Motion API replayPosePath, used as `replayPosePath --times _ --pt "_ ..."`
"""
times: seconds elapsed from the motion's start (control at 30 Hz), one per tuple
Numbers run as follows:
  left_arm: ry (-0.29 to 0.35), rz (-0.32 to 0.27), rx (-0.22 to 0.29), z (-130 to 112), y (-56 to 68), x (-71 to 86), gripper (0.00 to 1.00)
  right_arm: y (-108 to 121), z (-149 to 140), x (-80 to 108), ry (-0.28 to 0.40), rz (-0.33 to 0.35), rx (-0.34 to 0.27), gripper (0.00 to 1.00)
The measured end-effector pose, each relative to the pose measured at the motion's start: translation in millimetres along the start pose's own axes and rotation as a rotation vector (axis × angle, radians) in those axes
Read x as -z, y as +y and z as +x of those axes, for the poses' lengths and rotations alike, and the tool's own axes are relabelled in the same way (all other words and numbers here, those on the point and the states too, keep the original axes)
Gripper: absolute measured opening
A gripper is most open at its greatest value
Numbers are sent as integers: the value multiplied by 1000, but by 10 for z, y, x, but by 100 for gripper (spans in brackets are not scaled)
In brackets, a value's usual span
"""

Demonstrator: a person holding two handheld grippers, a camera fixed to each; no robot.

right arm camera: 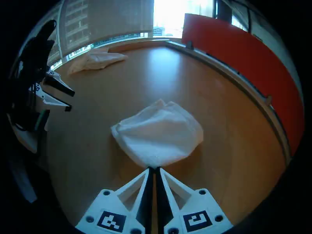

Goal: Fold towel

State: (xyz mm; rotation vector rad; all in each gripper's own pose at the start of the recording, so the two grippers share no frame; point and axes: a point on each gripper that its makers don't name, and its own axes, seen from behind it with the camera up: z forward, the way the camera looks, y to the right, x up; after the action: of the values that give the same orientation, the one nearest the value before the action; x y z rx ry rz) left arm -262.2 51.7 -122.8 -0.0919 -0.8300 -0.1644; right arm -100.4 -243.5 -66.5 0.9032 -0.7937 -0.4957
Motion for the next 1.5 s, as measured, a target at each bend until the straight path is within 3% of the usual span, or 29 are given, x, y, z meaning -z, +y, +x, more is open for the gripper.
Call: replayPosePath --times 0.4,0.67,1.07,1.5 --pt "34 -19 -18 197 119 20 93 271 772 428 102 -34 27 4" --pt "47 -31 -27 269 180 32 93 438 975 718 145 -63 8 4" --pt "56 -50 -47 344 275 27 93 975 731 1239 143 -158 -39 4" --pt "54 -66 -78 433 414 -63 93 1660 225 1797 115 -274 -93 4"
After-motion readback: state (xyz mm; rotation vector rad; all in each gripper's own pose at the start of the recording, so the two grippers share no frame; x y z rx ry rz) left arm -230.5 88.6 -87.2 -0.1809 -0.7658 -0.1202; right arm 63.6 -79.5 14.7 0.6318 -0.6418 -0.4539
